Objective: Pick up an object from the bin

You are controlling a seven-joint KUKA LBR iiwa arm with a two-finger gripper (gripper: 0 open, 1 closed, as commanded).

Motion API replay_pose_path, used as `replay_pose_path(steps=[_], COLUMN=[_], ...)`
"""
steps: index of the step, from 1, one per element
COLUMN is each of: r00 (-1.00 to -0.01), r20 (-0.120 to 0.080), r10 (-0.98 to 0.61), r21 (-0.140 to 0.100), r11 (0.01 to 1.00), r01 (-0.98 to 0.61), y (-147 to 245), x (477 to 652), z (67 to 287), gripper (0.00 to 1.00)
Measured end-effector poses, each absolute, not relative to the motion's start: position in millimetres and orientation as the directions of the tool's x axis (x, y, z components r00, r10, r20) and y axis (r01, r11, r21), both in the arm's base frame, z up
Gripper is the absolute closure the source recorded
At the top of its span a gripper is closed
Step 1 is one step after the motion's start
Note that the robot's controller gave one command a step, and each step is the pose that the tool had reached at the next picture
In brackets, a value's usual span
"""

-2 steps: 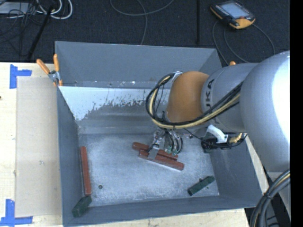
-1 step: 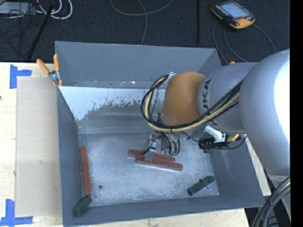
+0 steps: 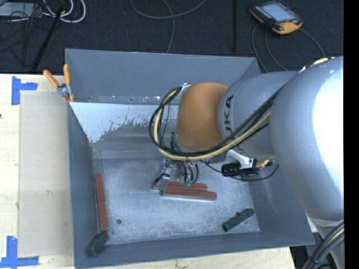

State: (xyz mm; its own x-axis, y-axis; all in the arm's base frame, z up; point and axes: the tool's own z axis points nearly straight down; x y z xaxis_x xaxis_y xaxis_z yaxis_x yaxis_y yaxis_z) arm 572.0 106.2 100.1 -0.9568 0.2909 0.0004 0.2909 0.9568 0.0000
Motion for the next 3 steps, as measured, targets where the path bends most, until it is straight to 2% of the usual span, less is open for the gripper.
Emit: replay_pose_path(steps=[1,2,3], r00=[-0.999,-0.999,-0.999], r20=[0.001,0.000,0.000], r10=[0.036,0.036,0.036], r21=[-0.003,0.000,0.000], r11=[0.999,0.999,0.999], r01=[0.036,0.036,0.036], y=[60.7,63.3,63.3], x=[550.1,550.4,550.4], z=[68.9,69.7,69.7], gripper=[0.00,1.00,1.00])
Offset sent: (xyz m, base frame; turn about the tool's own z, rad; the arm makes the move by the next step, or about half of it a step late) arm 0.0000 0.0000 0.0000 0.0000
